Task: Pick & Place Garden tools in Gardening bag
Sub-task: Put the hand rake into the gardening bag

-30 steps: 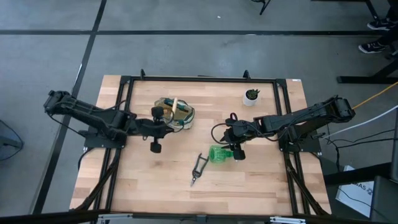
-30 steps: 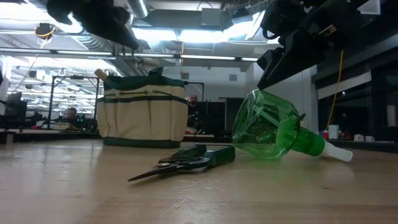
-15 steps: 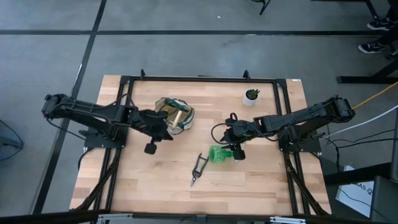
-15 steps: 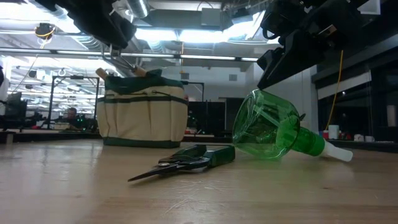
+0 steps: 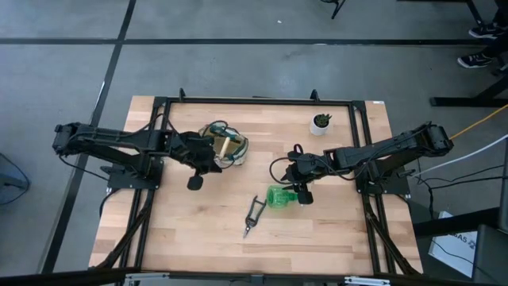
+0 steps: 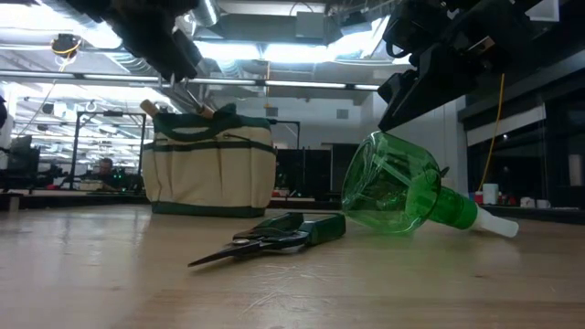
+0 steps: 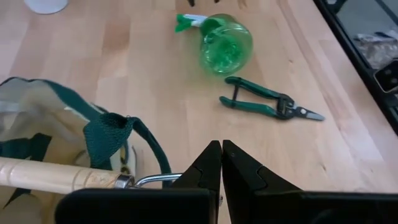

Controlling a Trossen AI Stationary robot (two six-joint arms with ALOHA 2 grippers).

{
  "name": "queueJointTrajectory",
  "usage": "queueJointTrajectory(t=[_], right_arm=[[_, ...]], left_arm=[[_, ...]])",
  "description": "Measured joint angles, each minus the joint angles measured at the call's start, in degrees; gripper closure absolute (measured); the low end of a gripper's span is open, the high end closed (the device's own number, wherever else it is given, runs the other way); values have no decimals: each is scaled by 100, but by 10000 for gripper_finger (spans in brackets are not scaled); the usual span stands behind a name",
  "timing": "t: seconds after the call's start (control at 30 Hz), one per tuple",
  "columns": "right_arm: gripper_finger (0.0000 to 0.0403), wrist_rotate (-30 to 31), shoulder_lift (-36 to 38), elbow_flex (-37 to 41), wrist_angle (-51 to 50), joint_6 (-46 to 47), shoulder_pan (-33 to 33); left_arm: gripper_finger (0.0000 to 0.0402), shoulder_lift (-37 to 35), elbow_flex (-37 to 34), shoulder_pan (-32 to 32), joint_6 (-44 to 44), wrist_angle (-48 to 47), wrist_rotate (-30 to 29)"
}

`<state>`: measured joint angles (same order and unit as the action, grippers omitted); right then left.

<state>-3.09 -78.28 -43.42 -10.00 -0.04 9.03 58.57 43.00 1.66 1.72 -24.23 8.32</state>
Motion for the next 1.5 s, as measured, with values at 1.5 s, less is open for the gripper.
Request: queueJointTrajectory(t=[1.5], right_arm=[[245,-1,0,2,0,-1,-1]], left_arm=[[303,2074,2,-1981,-397,346,-1878]])
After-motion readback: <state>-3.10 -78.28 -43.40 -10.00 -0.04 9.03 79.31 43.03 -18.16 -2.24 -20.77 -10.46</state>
